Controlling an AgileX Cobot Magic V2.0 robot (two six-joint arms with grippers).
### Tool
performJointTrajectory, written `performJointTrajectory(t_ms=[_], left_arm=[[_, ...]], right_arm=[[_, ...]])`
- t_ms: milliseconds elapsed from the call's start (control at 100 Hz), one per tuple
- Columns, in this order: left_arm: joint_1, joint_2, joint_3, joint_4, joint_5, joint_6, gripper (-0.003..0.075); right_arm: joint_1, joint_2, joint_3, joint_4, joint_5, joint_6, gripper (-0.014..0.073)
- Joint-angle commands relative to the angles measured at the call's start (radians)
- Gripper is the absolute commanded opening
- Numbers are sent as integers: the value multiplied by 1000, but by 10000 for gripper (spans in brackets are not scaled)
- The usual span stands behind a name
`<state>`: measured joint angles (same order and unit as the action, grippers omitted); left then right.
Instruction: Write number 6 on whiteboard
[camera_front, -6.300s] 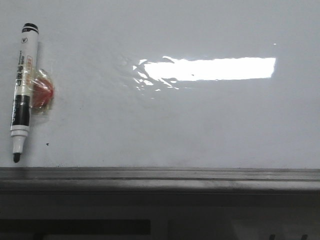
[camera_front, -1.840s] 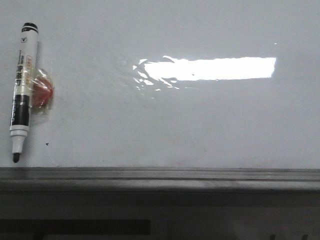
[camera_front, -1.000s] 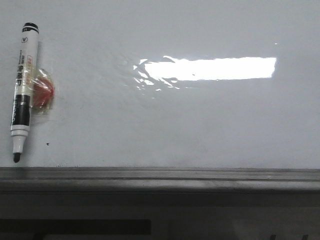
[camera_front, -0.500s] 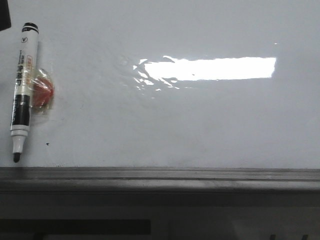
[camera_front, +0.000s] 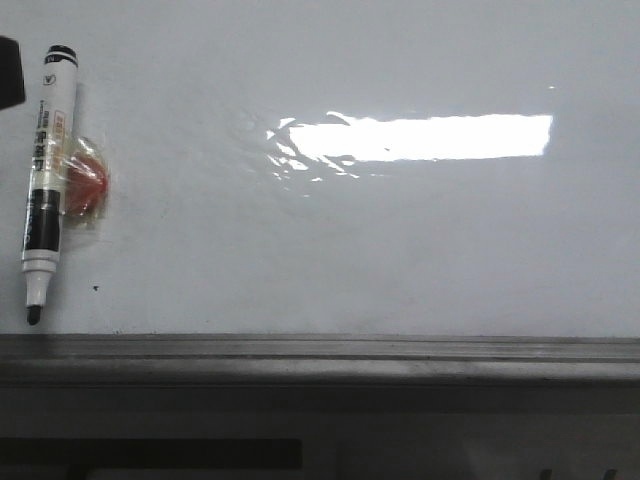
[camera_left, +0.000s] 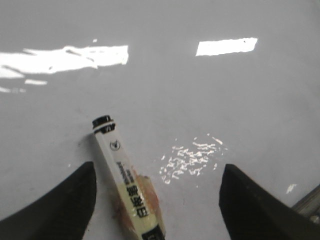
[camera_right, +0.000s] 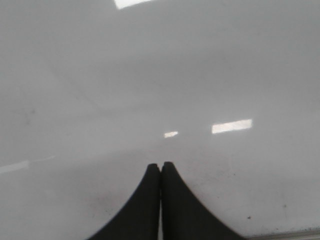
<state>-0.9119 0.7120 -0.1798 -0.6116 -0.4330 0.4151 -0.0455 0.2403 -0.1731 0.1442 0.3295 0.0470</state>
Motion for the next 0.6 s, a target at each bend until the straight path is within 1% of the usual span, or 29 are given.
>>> performJointTrajectory(t_ms=[0, 120, 260, 390, 480, 590], left_arm=[[-8, 4, -28, -65, -35, -9, 487], [-10, 13, -28, -86, -7, -9, 487], [-10, 73, -34, -93, 24, -9, 484], [-10, 153, -46, -95, -8, -9, 484], [-10, 190, -46, -140, -55, -9, 485], [-10, 236, -47, -139, -66, -10, 485]], right_arm=[[-3, 18, -38, 1, -79, -3, -53], [-3, 18, -38, 1, -79, -3, -53], [-3, 18, -38, 1, -79, -3, -53], [-3, 18, -38, 1, -79, -3, -53], [-3, 18, -38, 1, -79, -3, -53], [-3, 18, -38, 1, -79, -3, -53]])
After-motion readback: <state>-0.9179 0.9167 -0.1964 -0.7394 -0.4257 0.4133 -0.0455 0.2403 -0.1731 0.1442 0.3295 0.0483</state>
